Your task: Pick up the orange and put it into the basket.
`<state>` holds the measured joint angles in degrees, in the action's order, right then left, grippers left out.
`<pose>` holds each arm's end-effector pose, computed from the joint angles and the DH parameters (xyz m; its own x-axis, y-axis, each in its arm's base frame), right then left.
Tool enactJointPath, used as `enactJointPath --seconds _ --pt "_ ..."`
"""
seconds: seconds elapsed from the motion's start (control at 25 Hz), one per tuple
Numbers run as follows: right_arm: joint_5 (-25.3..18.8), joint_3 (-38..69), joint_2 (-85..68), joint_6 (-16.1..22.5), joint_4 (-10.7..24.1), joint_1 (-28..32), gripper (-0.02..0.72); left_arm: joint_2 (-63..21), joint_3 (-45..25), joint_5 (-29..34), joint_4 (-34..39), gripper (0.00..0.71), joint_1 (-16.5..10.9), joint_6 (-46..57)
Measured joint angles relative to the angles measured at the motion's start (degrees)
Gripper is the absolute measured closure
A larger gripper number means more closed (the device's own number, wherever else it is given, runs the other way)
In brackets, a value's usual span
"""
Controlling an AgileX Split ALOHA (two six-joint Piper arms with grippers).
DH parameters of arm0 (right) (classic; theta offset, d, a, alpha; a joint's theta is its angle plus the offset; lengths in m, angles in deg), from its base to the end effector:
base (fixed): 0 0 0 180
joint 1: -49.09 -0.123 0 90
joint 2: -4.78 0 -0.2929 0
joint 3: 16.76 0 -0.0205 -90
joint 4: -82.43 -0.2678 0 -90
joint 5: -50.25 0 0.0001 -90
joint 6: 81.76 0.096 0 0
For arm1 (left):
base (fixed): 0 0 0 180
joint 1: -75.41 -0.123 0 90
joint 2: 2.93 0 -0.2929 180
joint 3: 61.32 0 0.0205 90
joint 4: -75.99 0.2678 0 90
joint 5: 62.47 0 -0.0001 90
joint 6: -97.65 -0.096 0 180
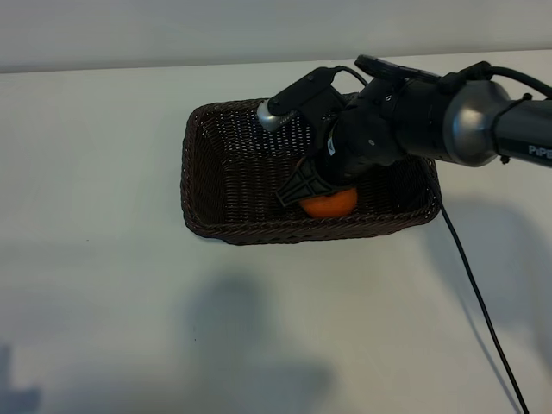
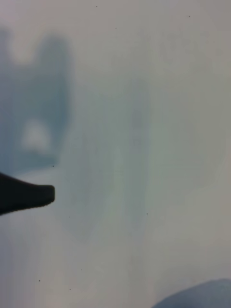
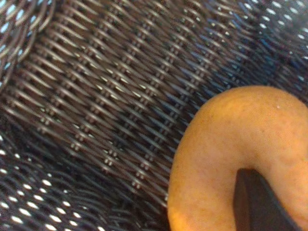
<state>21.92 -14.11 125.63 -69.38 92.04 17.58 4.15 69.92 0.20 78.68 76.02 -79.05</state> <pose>0.3709 0.2185 0.1596 -0.7807 -0.3990 -0.4809 -0.4366 0.8989 -0.0370 0.0037 0.0040 0.2806 -0.4756 -0.0309 -0.8791 -0.0432 0.9990 -0.0118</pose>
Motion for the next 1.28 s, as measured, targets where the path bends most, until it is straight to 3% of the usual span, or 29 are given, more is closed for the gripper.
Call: enactJointPath --seconds 0.2,0.36,0.44,0.6,0.72,0.88,1.28 --pt "0.2 0.0 0.0 0.1 0.0 0.0 0.623 0.0 0.0 0.0 0.0 0.141 0.0 0.0" --pt "0.2 -0.1 0.0 0.2 0.0 0.0 0.54 0.0 0.0 0.0 0.0 0.141 0.0 0.0" --pt "0.0 -0.1 0.0 0.3 -0.2 0.0 0.446 0.0 0.0 0.0 0.0 0.141 0.0 0.0" --pt "-1.1 -0.1 0.0 0.3 -0.5 0.0 0.152 0.0 0.0 0.0 0.0 0.141 0.0 0.0" --pt "-1.6 -0.1 0.0 0.3 -0.7 0.0 0.023 0.0 0.0 0.0 0.0 0.141 0.0 0.0" --pt "-1.9 -0.1 -1.5 0.3 -0.8 0.0 0.004 0.0 0.0 0.0 0.0 0.141 0.0 0.0" --pt "-6.0 -4.7 -9.5 0.4 -1.0 3.0 0.062 0.0 0.0 0.0 0.0 0.141 0.0 0.0"
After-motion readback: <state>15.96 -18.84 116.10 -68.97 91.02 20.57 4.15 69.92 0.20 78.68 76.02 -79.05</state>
